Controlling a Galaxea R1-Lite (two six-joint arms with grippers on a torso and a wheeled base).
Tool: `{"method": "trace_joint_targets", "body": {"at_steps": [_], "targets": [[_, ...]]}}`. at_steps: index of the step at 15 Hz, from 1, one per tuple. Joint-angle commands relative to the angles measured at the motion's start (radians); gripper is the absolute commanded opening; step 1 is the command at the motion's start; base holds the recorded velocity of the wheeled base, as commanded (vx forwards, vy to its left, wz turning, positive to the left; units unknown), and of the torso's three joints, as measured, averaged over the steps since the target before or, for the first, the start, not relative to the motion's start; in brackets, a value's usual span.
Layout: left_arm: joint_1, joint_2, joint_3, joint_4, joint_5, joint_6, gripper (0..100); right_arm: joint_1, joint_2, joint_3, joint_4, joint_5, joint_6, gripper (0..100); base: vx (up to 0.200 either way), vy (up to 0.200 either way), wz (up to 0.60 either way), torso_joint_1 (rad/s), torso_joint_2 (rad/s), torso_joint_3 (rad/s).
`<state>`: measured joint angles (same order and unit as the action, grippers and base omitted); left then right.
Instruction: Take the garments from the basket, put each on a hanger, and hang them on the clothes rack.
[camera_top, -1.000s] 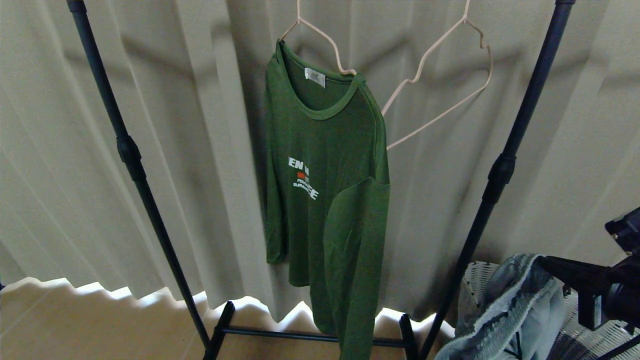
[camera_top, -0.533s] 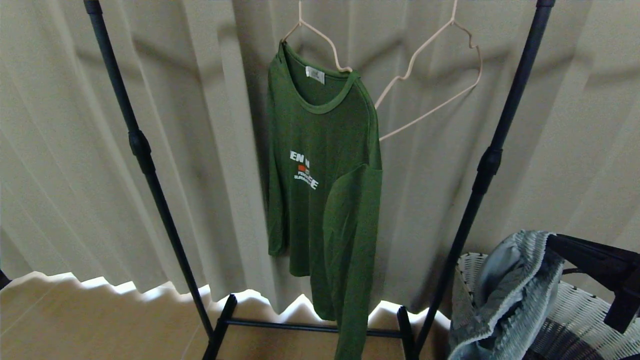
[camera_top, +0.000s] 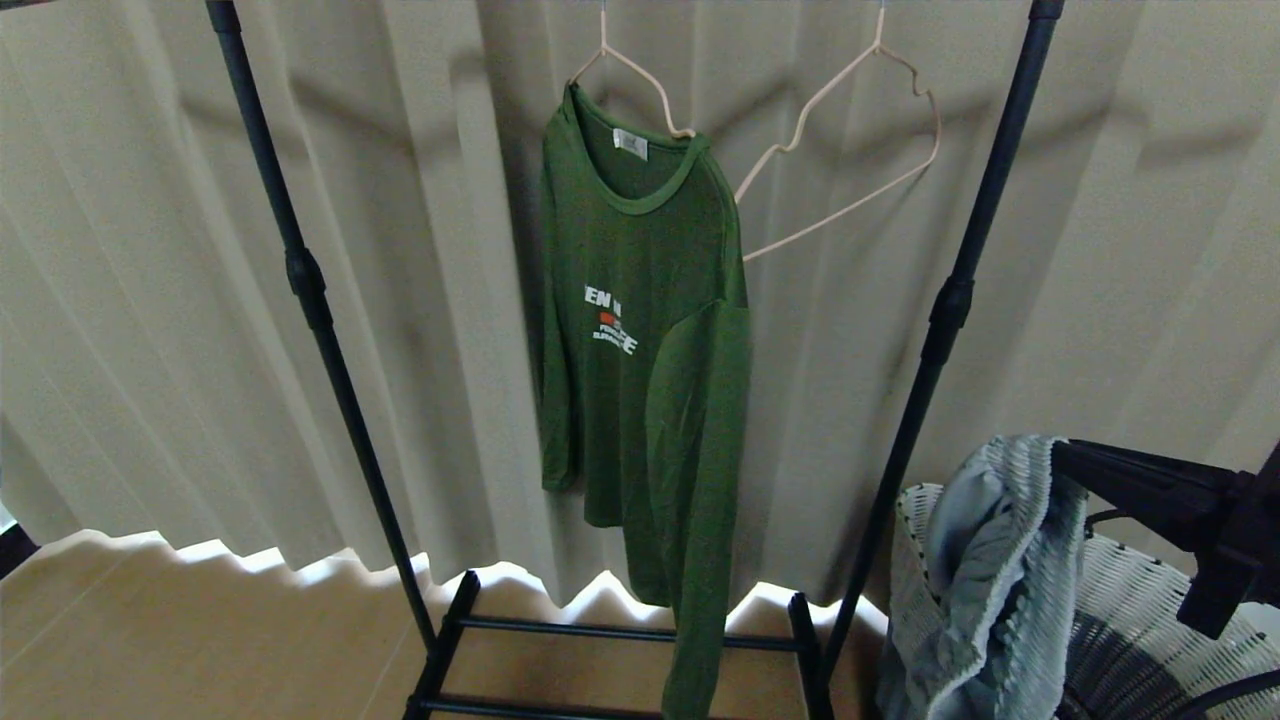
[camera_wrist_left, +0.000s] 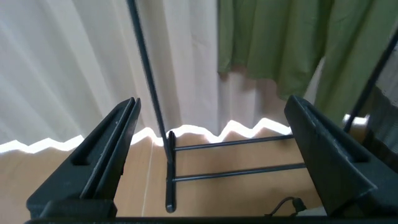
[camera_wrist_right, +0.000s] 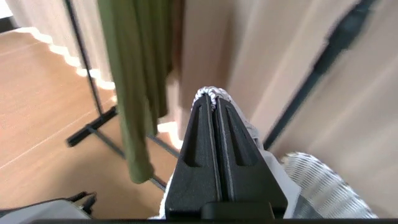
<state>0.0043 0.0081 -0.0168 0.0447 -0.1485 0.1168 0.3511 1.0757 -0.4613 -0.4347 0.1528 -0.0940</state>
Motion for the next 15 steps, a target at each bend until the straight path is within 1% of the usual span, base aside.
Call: {"method": "trace_joint_targets", "body": {"at_steps": [1, 2, 3, 4, 5, 6, 7, 8, 9, 11, 12, 13, 14, 15], "targets": [[-0.001, 0.000, -0.005, -0.002, -0.016, 0.012, 100, 0.032, 0.053, -0.031, -0.001, 0.001, 0.000, 0, 0.000, 0.000, 0.00, 0.000, 0.00, 0.000], [-0.004, 0.001, -0.018, -0.008, -0.049, 0.020, 100, 0.040, 0.066, -0.048, -0.001, 0.001, 0.000, 0, 0.000, 0.000, 0.00, 0.000, 0.00, 0.000], [-0.012, 0.021, -0.072, -0.006, -0.134, 0.024, 100, 0.060, 0.093, -0.080, -0.001, 0.001, 0.000, 0, 0.000, 0.000, 0.00, 0.000, 0.00, 0.000], [-0.020, 0.056, -0.104, -0.006, -0.169, 0.024, 100, 0.071, 0.105, -0.092, -0.001, 0.001, 0.000, 0, 0.000, 0.000, 0.00, 0.000, 0.00, 0.000], [-0.040, 0.188, -0.180, -0.016, -0.207, 0.023, 100, 0.097, 0.122, -0.114, -0.001, 0.001, 0.004, 0, 0.000, 0.000, 0.00, 0.000, 0.00, 0.000], [-0.066, 0.308, -0.236, -0.042, -0.210, 0.017, 100, 0.115, 0.124, -0.122, -0.001, 0.001, 0.013, 0, 0.000, 0.000, 0.00, 0.000, 0.00, 0.000], [-0.093, 0.382, -0.267, -0.066, -0.210, 0.017, 100, 0.126, 0.124, -0.128, -0.001, 0.001, 0.022, 0, 0.000, 0.000, 0.00, 0.000, 0.00, 0.000], [-0.136, 0.494, -0.310, -0.111, -0.210, 0.017, 100, 0.143, 0.124, -0.139, -0.001, 0.001, 0.031, 0, 0.000, 0.000, 0.00, 0.000, 0.00, 0.000], [-0.155, 0.595, -0.353, -0.155, -0.209, 0.017, 100, 0.155, 0.125, -0.151, -0.001, 0.001, 0.037, 0, 0.000, 0.000, 0.00, 0.000, 0.00, 0.000], [-0.153, 0.773, -0.428, -0.241, -0.206, 0.014, 100, 0.181, 0.127, -0.175, -0.001, 0.001, 0.039, 0, 0.000, 0.000, 0.00, 0.000, 0.00, 0.000], [-0.153, 0.908, -0.471, -0.313, -0.203, -0.006, 100, 0.187, 0.127, -0.185, -0.001, 0.001, 0.039, 0, 0.000, 0.000, 0.00, 0.000, 0.00, 0.000], [-0.159, 1.010, -0.500, -0.378, -0.203, -0.039, 100, 0.189, 0.138, -0.192, -0.001, 0.001, 0.040, 0, 0.000, 0.000, 0.00, 0.000, 0.00, 0.000], [-0.175, 1.101, -0.519, -0.431, -0.201, -0.060, 100, 0.193, 0.145, -0.198, -0.003, 0.001, 0.043, 0, 0.000, 0.000, 0.00, 0.000, 0.00, 0.000], [-0.213, 1.193, -0.528, -0.494, -0.174, -0.086, 100, 0.193, 0.148, -0.208, -0.003, 0.001, 0.063, 0, 0.000, 0.000, 0.00, 0.000, 0.00, 0.000]]}}
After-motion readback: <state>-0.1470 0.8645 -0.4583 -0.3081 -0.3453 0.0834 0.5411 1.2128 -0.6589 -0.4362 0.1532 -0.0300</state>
